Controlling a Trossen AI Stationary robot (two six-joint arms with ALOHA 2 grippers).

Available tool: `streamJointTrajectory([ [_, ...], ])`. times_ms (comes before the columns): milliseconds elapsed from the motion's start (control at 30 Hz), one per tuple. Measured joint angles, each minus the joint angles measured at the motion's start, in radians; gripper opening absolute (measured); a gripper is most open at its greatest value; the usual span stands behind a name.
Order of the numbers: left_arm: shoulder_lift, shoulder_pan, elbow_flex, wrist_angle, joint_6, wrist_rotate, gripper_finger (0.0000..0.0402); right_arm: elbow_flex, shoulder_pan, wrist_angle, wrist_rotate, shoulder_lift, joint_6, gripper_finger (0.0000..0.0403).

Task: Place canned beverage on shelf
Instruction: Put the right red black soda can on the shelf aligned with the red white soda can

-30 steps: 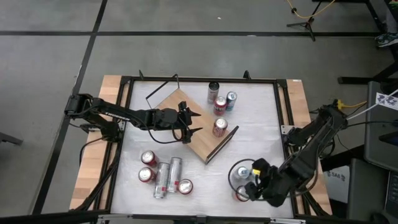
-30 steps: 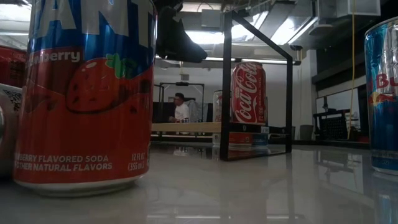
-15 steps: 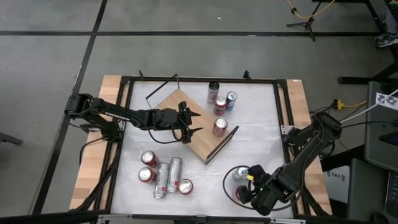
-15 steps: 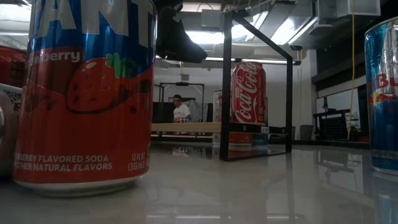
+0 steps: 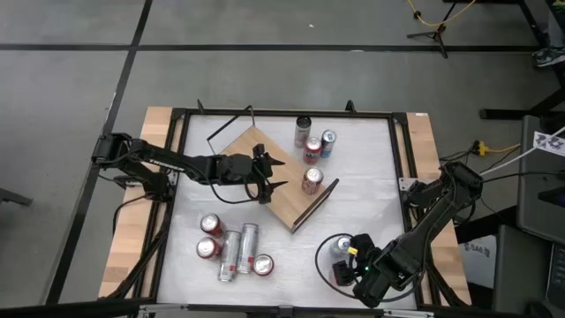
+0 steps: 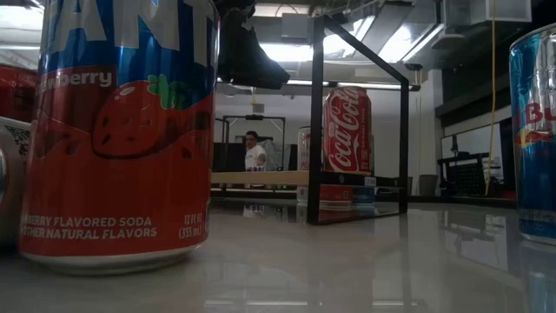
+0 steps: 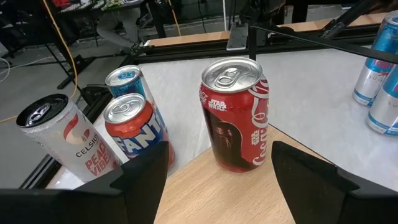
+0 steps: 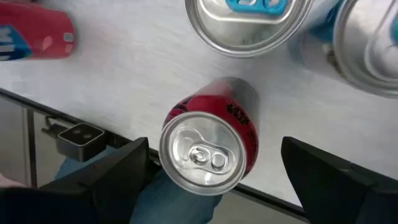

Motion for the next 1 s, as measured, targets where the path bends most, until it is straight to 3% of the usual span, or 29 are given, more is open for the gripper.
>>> streamJointTrajectory([
  [433,0.0,0.0,0.0,-0.003,-0.001,0.0,0.0276,0.0,-0.019,0.022,0.055,0.03,0.034,0.0358],
  [1000,0.0,0.0,0.0,-0.003,-0.001,0.0,0.0276,0.0,-0.032,0.027,-0.005,0.069,0.047,0.0358],
])
